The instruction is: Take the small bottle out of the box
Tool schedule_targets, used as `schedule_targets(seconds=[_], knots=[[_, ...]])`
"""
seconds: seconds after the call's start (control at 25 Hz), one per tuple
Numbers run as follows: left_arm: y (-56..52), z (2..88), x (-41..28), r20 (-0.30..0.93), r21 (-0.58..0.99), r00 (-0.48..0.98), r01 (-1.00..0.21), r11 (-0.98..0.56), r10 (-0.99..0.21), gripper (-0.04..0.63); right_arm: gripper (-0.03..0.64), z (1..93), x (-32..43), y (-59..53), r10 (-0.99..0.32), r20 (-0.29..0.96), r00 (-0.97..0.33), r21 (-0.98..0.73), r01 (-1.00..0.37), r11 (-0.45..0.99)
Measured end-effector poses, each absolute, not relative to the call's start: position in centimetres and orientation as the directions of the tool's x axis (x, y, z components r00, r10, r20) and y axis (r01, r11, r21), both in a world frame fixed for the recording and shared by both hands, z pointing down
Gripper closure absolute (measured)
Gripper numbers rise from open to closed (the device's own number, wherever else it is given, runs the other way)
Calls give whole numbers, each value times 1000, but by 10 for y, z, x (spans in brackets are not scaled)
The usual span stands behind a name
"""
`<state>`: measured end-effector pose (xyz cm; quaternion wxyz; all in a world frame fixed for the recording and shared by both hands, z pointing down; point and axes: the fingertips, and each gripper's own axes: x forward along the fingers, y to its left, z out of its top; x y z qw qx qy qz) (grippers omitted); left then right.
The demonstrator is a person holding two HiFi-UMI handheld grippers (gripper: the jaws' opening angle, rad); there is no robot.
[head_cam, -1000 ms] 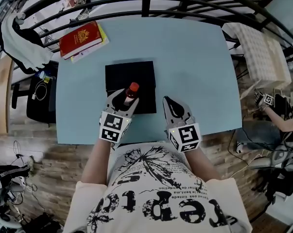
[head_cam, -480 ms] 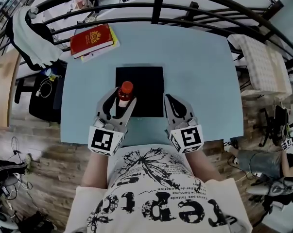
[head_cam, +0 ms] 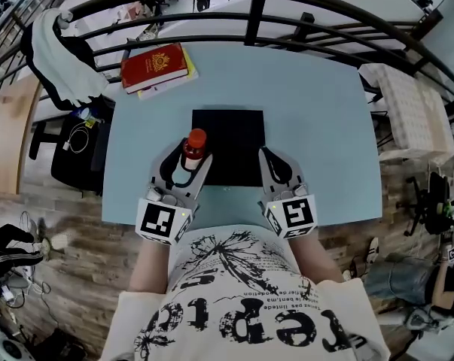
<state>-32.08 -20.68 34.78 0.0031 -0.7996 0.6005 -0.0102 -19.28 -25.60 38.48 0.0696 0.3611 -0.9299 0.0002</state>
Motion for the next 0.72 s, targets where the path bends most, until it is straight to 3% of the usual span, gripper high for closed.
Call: schedule_targets(seconds=[0.72], knots=[[-213, 355, -347, 39, 7, 312, -950, -312, -949, 364, 609, 375, -215, -260, -715, 99, -692, 86, -710, 699]])
